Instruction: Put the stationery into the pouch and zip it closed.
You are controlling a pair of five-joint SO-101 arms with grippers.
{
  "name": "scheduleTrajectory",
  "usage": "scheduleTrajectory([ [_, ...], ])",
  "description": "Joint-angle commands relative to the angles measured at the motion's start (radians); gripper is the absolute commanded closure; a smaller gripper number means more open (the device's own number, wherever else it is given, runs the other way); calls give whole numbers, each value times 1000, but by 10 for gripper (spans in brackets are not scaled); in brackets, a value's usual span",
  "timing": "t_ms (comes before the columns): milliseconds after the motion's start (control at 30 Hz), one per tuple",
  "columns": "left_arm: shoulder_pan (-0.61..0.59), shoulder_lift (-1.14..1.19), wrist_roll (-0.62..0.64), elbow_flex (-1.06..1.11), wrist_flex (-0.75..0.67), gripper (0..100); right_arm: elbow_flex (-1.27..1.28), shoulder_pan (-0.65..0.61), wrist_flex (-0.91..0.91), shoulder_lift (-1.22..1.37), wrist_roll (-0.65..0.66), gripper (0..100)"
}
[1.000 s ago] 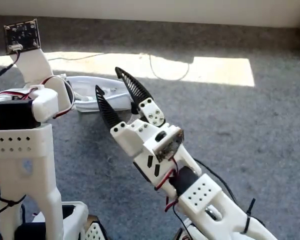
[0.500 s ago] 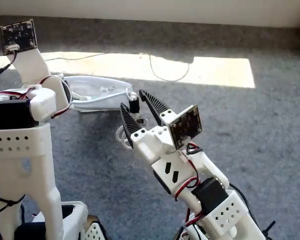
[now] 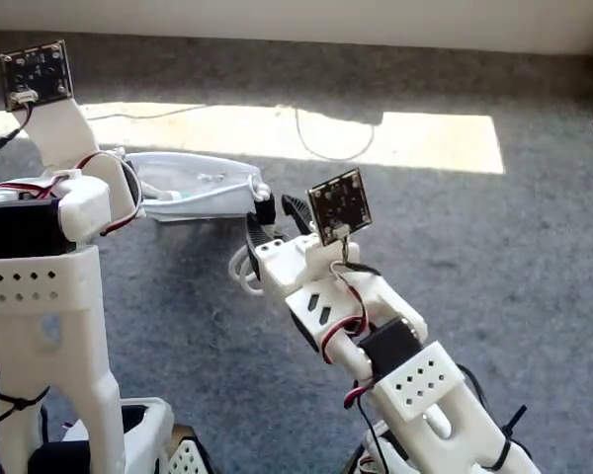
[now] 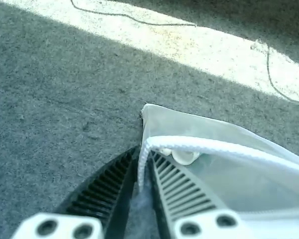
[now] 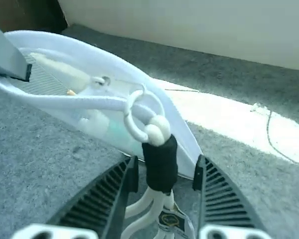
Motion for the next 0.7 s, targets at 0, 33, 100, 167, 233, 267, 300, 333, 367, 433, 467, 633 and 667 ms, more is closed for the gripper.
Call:
scheduleTrajectory([
  [0,-10,16,9,4,-2,989,-71,13,-77,8,-6,825],
  [33,-10,16,9,4,-2,989,-71,13,-84,8,-6,825],
  [100,-10,16,9,4,-2,989,-71,15,-84,8,-6,825],
  [167,-10,16,9,4,-2,989,-71,33,-84,7,-6,825],
  [233,-10,16,9,4,-2,989,-71,45,-84,7,-6,825],
  [267,-10,16,9,4,-2,989,-71,51,-84,7,-5,826],
  [300,-10,16,9,4,-2,989,-71,54,-84,7,-5,828],
  [333,-10,16,9,4,-2,989,-71,54,-84,7,-5,840],
  [367,-10,16,9,4,-2,989,-71,53,-84,7,-5,857],
  [433,-10,16,9,4,-3,989,-71,51,-84,7,-3,893],
  [467,-10,16,9,4,-3,989,-71,51,-84,7,-3,907],
  [633,-10,16,9,5,-3,989,-71,53,-84,7,-2,954],
  [667,-10,16,9,5,-3,989,-70,51,-84,7,0,967],
])
